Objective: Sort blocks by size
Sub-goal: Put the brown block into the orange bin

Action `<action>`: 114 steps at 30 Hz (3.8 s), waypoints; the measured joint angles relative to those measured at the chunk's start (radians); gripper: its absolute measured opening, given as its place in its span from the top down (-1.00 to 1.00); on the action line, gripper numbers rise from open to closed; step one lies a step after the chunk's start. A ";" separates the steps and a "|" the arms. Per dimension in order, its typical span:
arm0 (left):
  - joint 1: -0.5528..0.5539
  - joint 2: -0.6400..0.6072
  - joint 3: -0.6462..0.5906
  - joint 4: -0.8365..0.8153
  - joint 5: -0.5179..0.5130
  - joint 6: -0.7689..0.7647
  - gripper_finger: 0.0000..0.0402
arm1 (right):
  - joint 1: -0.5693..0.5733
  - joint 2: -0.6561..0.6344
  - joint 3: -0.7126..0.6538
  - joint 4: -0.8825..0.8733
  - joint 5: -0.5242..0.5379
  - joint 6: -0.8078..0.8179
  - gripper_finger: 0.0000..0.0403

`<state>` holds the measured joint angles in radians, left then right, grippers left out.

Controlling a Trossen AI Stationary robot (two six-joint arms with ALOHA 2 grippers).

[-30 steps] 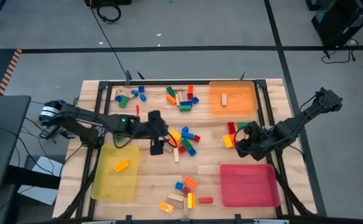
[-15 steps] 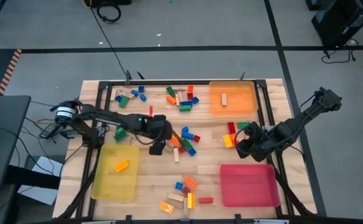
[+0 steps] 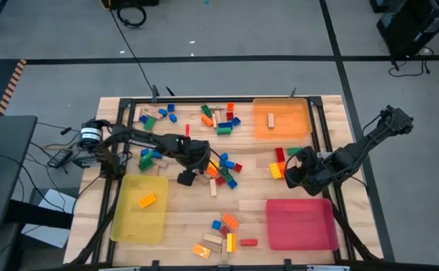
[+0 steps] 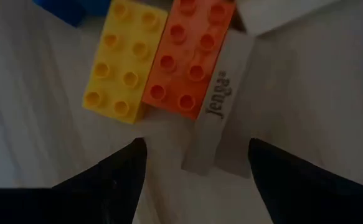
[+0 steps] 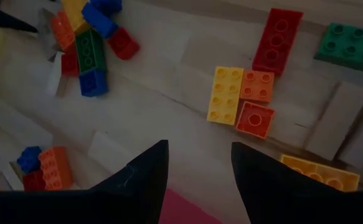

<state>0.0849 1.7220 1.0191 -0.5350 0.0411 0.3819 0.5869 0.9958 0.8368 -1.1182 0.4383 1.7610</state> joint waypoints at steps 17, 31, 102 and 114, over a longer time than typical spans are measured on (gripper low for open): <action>0.047 0.012 0.000 0.024 0.133 0.010 0.09 | -0.001 0.000 0.000 0.023 0.079 0.028 0.08; 0.046 0.012 0.000 0.076 0.183 -0.009 0.13 | -0.002 0.000 0.000 0.030 0.096 0.028 0.09; 0.286 -0.243 0.000 0.915 0.538 -1.080 0.69 | -0.512 0.119 0.000 1.297 0.124 -1.021 -0.38; 0.334 -0.243 0.000 0.925 0.586 -1.099 0.69 | -0.659 0.333 0.001 1.625 -0.088 -1.061 -0.19</action>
<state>0.4191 1.4792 1.0191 0.3897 0.6271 -0.7174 -0.0719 1.3284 0.8375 0.5063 0.3499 0.7001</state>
